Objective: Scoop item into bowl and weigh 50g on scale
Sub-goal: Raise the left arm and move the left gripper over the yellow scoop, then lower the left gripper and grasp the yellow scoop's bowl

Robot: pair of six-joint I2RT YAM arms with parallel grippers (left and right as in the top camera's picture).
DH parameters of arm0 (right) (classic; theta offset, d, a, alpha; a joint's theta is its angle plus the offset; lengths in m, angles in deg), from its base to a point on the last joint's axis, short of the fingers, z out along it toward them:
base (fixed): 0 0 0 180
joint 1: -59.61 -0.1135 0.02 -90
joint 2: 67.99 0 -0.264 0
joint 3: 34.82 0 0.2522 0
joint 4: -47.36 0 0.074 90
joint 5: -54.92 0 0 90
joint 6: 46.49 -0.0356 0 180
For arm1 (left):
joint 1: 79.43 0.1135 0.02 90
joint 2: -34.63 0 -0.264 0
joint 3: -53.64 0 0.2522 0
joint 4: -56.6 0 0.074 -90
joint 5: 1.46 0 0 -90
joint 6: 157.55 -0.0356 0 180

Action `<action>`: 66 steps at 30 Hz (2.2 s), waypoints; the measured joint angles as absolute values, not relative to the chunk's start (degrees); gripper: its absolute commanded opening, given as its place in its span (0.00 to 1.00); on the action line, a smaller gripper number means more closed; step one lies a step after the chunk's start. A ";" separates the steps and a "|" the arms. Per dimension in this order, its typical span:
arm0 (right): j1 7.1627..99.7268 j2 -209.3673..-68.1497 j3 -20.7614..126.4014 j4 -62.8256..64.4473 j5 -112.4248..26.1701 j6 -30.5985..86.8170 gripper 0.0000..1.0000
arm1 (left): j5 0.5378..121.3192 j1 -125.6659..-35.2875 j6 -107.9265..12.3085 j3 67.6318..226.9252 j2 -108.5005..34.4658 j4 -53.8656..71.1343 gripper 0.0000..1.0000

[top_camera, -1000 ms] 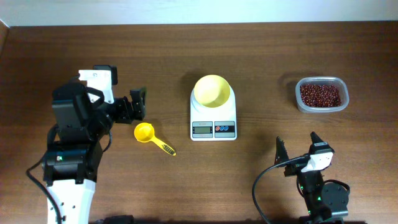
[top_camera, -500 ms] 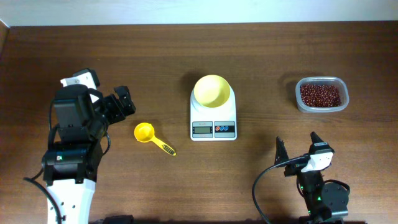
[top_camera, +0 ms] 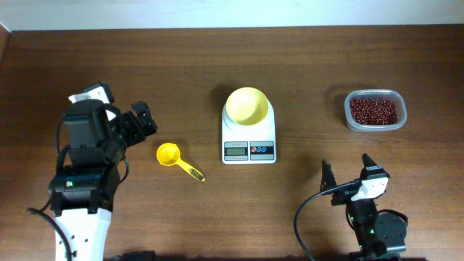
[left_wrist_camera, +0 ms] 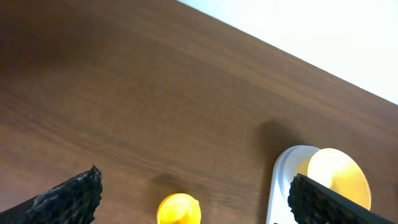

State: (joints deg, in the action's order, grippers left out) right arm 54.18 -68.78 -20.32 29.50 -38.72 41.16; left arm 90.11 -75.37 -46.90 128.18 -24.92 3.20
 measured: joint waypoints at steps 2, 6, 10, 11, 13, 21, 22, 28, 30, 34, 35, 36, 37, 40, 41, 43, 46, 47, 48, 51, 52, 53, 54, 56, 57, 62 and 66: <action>54.18 -68.78 -20.32 29.50 -38.72 41.18 0.99 | 91.05 -75.37 -46.25 128.18 -24.92 2.94 1.00; 54.20 -68.78 -20.32 29.50 -38.72 41.20 0.99 | 92.01 -75.37 -45.39 128.18 -24.96 2.88 1.00; 54.18 -68.78 -20.32 29.50 -38.72 41.16 0.99 | 92.03 -75.37 -45.39 128.18 -24.96 2.77 1.00; 54.20 -68.78 -20.32 29.50 -38.72 41.18 0.99 | 92.03 -75.37 -45.39 128.18 -24.96 2.77 1.00; 54.20 -68.78 -20.32 29.50 -38.72 41.16 0.99 | 92.03 -75.37 -45.39 128.18 -24.96 2.77 1.00; 54.18 -68.78 -20.32 29.50 -38.72 41.20 0.99 | 92.03 -75.37 -45.37 128.18 -24.96 2.77 0.95; 54.18 -68.78 -20.32 29.50 -38.72 41.18 0.99 | 92.03 -75.37 -45.39 128.18 -24.96 2.77 0.93; 54.20 -68.78 -20.32 29.50 -38.72 41.18 0.99 | 92.05 -75.37 -42.14 128.48 -26.19 -1.26 0.87; 54.18 -68.78 -20.32 29.50 -38.72 41.16 0.99 | 92.05 -75.37 -40.43 128.74 -28.15 -4.16 0.87; 54.20 -68.78 -20.32 29.50 -38.72 41.16 0.99 | 91.09 -75.37 -36.76 128.92 -35.32 -7.55 0.88; 54.20 -68.78 -20.32 29.50 -38.72 41.20 0.99 | 90.24 -75.33 -36.15 128.92 -36.74 -7.81 0.90; 54.20 -68.78 -20.32 29.50 -38.72 41.16 0.99 | 89.30 -75.33 -35.45 128.92 -38.16 -8.16 0.99; 54.18 -68.78 -20.32 29.50 -38.72 41.18 0.99 | 87.27 -75.33 -34.29 128.92 -40.20 -8.71 0.99; 54.20 -68.78 -20.32 29.50 -38.72 41.14 0.99 | 83.68 -75.33 -32.74 128.92 -45.05 -9.23 0.88; 54.18 -68.78 -20.32 29.50 -38.72 41.18 0.99 | 82.72 -75.33 -32.37 128.92 -47.78 -9.45 0.84; 54.18 -68.78 -20.32 29.50 -38.72 41.16 0.99 | 81.91 -75.33 -31.69 128.92 -51.76 -10.46 0.68; 54.18 -68.78 -20.32 29.50 -38.72 41.20 0.99 | 81.41 -75.33 -31.36 128.92 -55.15 -10.85 0.64; 54.20 -68.78 -20.32 29.50 -38.72 41.16 0.99 | 81.41 -75.35 -31.23 128.92 -55.85 -10.92 0.64; 54.18 -68.78 -20.32 29.50 -38.72 41.20 0.99 | 81.43 -75.35 -31.25 128.92 -56.85 -10.87 0.65; 54.18 -68.78 -20.32 29.50 -38.72 41.20 0.99 | 81.52 -75.35 -31.25 128.77 -57.86 -10.00 0.57; 54.20 -68.78 -20.32 29.50 -38.72 41.20 0.99 | 81.58 -75.33 -31.12 128.46 -57.86 -9.12 0.54; 54.18 -68.78 -20.32 29.50 -38.72 41.18 0.99 | 81.67 -75.33 -31.08 127.30 -57.86 -6.74 0.54; 54.20 -68.78 -20.32 29.50 -38.72 41.14 0.99 | 81.71 -75.33 -30.99 126.23 -57.90 -5.41 0.54; 54.20 -68.78 -20.32 29.48 -38.72 41.16 0.99 | 81.74 -75.35 -31.03 123.35 -57.97 -2.48 0.50; 54.20 -68.78 -20.32 29.50 -38.72 41.20 0.99 | 81.71 -75.33 -31.06 122.49 -58.08 -1.30 0.47; 54.20 -68.78 -20.32 29.50 -38.72 41.18 0.99 | 81.91 -75.35 -30.82 119.76 -58.19 2.77 0.39; 54.18 -68.78 -20.32 29.50 -38.72 41.16 0.99 | 81.93 -75.33 -30.84 117.12 -58.19 5.91 0.34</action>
State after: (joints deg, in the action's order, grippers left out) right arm 54.18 -68.78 -20.32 29.50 -38.72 41.16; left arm 81.93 -75.33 -30.84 117.12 -58.19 5.91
